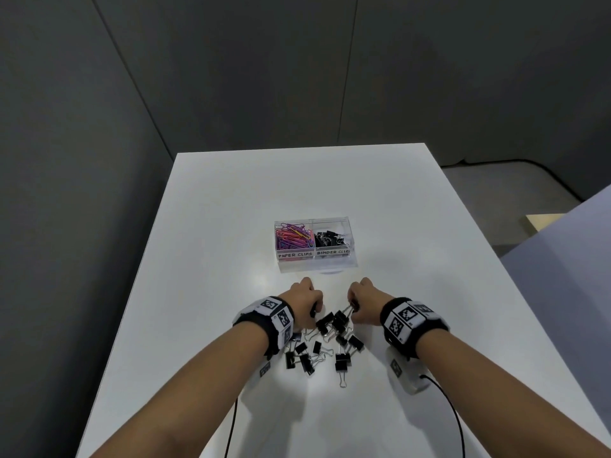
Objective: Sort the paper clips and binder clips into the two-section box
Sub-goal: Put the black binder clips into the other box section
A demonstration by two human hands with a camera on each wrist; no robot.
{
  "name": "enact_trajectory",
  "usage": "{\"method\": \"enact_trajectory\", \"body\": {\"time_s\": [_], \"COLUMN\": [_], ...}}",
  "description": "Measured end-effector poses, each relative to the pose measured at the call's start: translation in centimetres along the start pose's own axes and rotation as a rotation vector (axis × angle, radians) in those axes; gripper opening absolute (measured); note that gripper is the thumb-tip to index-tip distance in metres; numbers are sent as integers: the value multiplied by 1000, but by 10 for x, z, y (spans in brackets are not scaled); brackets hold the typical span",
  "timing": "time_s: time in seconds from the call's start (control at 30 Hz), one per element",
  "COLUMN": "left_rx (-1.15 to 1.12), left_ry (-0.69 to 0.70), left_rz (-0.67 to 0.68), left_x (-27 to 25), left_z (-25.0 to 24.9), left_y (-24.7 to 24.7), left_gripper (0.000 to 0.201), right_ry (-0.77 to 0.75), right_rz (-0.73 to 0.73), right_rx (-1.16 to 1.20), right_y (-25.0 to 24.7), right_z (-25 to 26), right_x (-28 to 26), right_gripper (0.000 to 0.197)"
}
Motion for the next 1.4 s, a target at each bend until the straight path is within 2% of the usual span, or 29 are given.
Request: {"method": "enact_trajectory", "body": {"time_s": [0.1,0.47,0.6,0.7,0.77,0.83,1.0,1.17,1.4], "left_rx": [-4,16,64,72,101,134,62,-28,-20], "left_ry": [-33,-91,-109,-83,-36,6,-4,-32,-21], "left_rz": [24,94,79,108,136,152,165,147,115], "left_x": [1,-4,-14,-17,-16,-16,-14,-13,-14], "left_z": [2,19,9,-4,-15,-24,-26,-22,-16], "left_y": [0,-5,-11,-4,4,9,14,11,-5], "left_gripper": [18,19,27,41,50,53,41,37,25], "right_ry": [-10,-62,-83,-109,-120,-135,-169,-94,-130], "right_rz": [-3,-69,-113,-159,-167,-176,-196,-213,-175], "right_rx": [-28,-175,-202,-174,-166,-159,-135,-154,-145], "right_y": [2,6,4,2,1,0,3,1,-3], "right_z": [3,14,14,13,10,8,5,-5,1], "right_x": [-1,-3,-3,-4,-5,-8,-17,-19,-21], "right_gripper": [21,19,5,1,11,11,22,23,17]}}
Point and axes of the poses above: each hand's wrist, its own x-axis towards the middle knuckle, its own y-axis out of the palm, z = x × y, the point moved 10 cm from there along x, towards the middle knuckle, and after that the axes turned 6 degrees about z, right-handed, at the moved point
